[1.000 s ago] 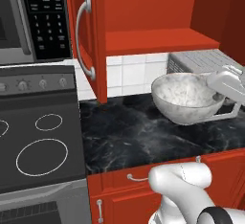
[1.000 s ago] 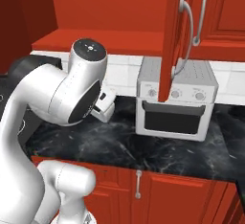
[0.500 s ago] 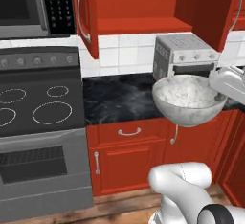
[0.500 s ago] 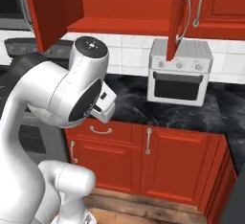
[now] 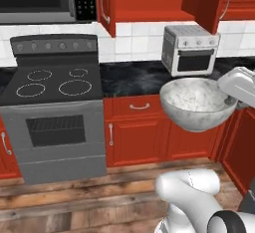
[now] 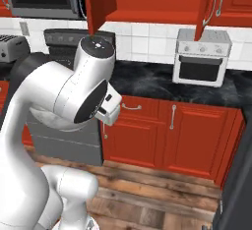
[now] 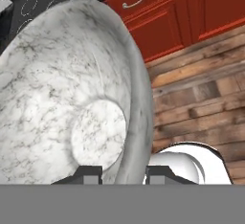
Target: Take the smaller bowl and place it next to the appetizer plate on the dining counter , and place the larger bowl next to the plate with cooked food.
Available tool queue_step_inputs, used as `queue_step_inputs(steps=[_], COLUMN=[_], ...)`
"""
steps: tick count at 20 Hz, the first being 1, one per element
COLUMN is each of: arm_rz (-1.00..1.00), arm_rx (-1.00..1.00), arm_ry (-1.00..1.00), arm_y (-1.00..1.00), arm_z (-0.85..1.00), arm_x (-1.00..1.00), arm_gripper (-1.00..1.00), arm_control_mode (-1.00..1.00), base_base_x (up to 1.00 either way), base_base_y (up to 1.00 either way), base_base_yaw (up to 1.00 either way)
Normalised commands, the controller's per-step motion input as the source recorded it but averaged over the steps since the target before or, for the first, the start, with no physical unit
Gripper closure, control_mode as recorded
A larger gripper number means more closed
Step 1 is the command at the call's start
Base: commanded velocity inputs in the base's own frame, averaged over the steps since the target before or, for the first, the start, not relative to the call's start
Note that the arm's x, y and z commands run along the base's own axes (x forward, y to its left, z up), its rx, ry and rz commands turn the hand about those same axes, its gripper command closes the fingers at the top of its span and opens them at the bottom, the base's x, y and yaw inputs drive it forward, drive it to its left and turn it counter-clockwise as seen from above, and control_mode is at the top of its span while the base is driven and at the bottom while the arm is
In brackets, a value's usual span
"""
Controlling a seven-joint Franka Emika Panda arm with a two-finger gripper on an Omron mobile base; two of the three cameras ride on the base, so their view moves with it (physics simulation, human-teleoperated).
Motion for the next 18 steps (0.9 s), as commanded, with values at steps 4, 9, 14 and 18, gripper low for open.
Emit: queue_step_inputs(steps=[4, 9, 14, 18], arm_rz=[0.0, 0.0, 0.0, 0.0], arm_rx=[0.0, 0.0, 0.0, 0.0], arm_ry=[0.0, 0.0, 0.0, 0.0], arm_y=[0.0, 0.0, 0.0, 0.0], arm_z=[0.0, 0.0, 0.0, 0.0], arm_x=[0.0, 0.0, 0.0, 0.0], arm_gripper=[1.0, 1.0, 1.0, 1.0], arm_control_mode=[1.0, 1.0, 1.0, 1.0], base_base_x=[-1.0, -1.0, -1.0, -1.0], base_base_y=[0.82, 0.85, 0.7, 0.24], base_base_yaw=[0.27, 0.22, 0.15, 0.11])
